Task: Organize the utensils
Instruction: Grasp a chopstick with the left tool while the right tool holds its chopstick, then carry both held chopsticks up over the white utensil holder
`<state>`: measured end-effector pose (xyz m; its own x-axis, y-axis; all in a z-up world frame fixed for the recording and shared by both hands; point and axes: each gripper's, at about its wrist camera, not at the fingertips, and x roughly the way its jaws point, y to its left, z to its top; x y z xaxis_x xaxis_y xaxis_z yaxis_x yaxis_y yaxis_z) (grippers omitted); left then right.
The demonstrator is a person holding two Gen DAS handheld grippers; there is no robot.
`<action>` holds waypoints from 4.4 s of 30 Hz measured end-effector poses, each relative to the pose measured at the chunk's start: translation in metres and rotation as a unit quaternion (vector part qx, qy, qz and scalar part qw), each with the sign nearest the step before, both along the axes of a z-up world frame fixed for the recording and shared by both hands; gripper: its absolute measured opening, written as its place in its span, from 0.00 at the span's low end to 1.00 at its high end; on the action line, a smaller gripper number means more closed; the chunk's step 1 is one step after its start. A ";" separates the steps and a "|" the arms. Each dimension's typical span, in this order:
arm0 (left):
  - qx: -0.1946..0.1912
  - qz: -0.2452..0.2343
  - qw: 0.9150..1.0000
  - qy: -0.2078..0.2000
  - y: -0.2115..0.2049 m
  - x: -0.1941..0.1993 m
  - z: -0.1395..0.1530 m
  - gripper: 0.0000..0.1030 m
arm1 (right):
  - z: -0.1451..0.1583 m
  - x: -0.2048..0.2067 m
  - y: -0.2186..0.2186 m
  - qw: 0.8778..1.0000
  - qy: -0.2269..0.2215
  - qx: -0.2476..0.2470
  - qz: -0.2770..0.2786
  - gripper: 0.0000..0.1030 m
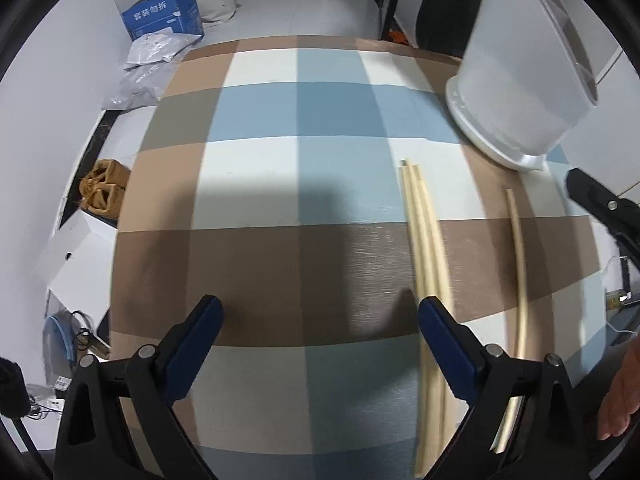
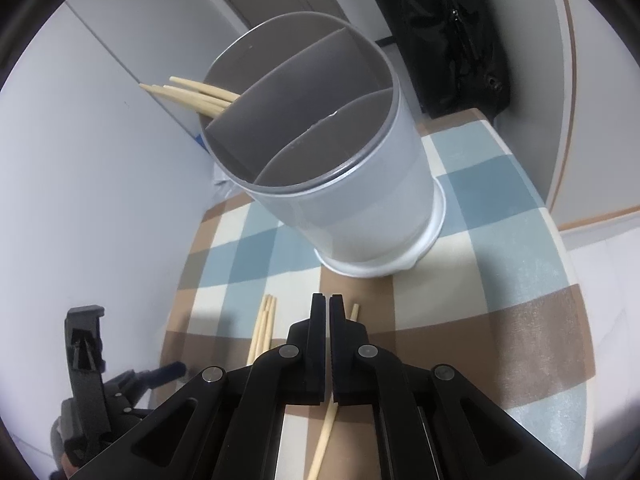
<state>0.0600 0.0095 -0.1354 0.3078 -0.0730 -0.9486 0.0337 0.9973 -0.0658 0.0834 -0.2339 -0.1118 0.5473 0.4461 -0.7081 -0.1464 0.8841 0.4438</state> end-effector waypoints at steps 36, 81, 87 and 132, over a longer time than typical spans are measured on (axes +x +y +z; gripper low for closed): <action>0.011 -0.041 0.999 0.018 -0.038 0.049 -0.006 0.05 | -0.010 0.014 -0.017 0.999 0.037 -0.015 -0.001 0.24; -0.202 0.010 0.962 -0.186 0.060 -0.004 0.089 0.01 | 0.014 0.002 0.071 0.992 -0.063 -0.099 0.037 0.04; -0.193 -0.004 0.961 -0.196 0.054 -0.011 0.095 0.01 | 0.042 -0.024 0.066 0.982 -0.177 -0.061 0.020 0.04; -0.217 -0.016 0.923 -0.317 -0.016 0.036 0.236 0.01 | 0.208 -0.042 -0.004 0.914 -0.400 -0.055 0.040 0.04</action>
